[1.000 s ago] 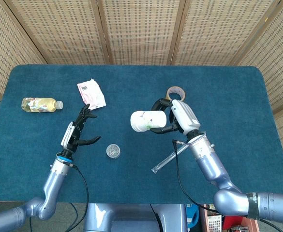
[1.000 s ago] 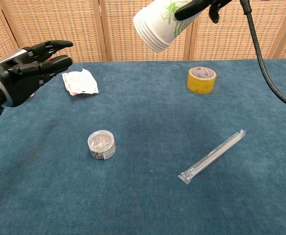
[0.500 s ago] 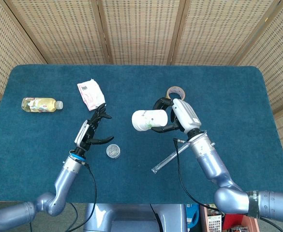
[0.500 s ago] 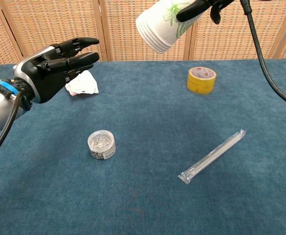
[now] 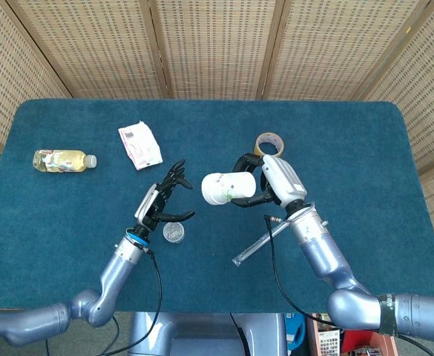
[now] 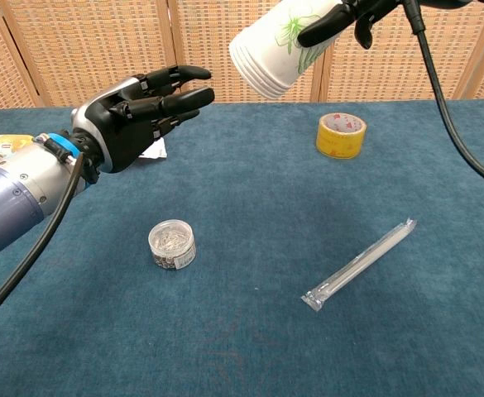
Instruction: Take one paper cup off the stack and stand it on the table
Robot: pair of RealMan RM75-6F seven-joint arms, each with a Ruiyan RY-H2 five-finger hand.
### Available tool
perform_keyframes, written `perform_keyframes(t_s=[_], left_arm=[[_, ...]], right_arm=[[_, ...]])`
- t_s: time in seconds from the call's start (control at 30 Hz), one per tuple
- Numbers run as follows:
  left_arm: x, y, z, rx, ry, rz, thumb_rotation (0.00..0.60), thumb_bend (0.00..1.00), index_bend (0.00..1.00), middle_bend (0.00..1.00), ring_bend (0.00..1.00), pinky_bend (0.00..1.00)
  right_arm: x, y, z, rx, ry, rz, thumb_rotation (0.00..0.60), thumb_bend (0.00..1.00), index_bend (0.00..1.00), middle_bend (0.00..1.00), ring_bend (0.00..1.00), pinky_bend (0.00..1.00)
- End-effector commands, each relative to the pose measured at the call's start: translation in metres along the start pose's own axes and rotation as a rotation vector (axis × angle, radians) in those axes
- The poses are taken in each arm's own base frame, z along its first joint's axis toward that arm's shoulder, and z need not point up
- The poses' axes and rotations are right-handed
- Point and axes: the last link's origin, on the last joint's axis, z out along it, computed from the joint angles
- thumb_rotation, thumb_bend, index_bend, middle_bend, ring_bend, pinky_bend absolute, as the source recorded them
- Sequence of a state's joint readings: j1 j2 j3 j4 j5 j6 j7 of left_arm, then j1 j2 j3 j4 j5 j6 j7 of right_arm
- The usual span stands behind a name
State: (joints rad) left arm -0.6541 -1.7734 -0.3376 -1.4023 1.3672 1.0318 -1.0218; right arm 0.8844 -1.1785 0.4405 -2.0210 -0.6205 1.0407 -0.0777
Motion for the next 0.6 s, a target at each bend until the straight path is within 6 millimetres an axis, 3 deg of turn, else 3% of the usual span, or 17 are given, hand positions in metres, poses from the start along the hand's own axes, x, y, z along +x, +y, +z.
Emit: perform_keyframes(t_s=[0.03,0.3,0.6], left_arm=[[0.001,0.001,0.002,0.001,-0.019,0.021,0.6,0.13,0.45,0.0,0.0,0.0],[0.004,0.004,0.01,0.005,-0.056,0.048,0.6,0.13,0.45,0.0,0.0,0.0],[-0.008,-0.001,0.017,0.015,-0.09,0.003,0.6,0.13,0.48,0.0,0.0,0.0]], right_arm=[[0.0,0.001,0.0,-0.003,0.0,-0.001,0.6,0.25,0.75,0.6,0.46,0.71],[0.0,0.005,0.002,-0.009,-0.007,0.001,0.6,0.25,0.75,0.6,0.46,0.71],[-0.001,0.008,0.002,-0.016,-0.012,-0.009,0.6,0.25,0.75,0.6,0.46,0.71]])
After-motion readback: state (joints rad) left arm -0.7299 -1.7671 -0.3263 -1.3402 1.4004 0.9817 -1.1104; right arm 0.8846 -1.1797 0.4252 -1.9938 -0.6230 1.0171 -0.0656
